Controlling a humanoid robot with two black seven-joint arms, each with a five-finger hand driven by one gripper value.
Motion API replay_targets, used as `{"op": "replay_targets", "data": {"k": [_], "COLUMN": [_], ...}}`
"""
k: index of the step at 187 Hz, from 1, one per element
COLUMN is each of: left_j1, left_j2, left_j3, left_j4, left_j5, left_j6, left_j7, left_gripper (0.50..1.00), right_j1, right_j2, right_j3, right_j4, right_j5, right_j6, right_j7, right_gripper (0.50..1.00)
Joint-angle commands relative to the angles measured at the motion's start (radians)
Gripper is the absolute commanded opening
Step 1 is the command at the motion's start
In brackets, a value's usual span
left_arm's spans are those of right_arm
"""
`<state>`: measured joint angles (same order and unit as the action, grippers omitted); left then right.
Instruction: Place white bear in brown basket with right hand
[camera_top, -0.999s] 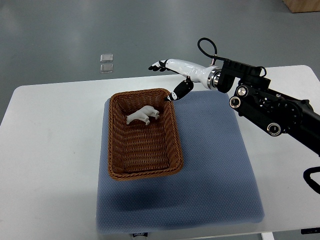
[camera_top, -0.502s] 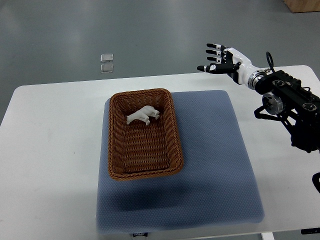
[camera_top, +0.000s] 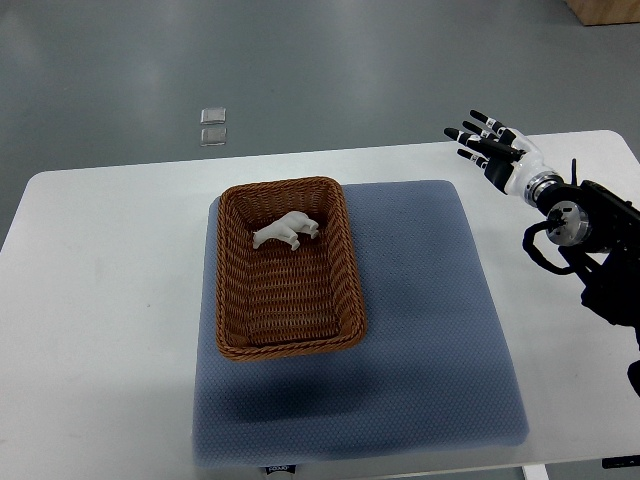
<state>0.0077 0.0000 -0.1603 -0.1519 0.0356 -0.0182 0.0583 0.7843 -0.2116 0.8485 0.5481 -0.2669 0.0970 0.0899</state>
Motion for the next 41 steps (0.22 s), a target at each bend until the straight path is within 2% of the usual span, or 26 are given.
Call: {"op": "replay_targets", "data": {"k": [1,41], "left_j1": [0.000,0.000], "left_j2": [0.000,0.000], "left_j3": [0.001,0.001], "left_j4": [0.000,0.000], "left_j5": [0.000,0.000], "left_j6": [0.000,0.000], "left_j7": [0.000,0.000], "left_gripper": [1.000,1.000], "right_j1": [0.000,-0.002], "right_j2": [0.001,0.003], "right_j3": [0.000,-0.002], "right_j4": [0.001,0.001], "right_j5": [0.008,0.008], "right_j6": [0.006,0.006], "right_j7": [0.001,0.002], "right_gripper": [0.926,0.926]}}
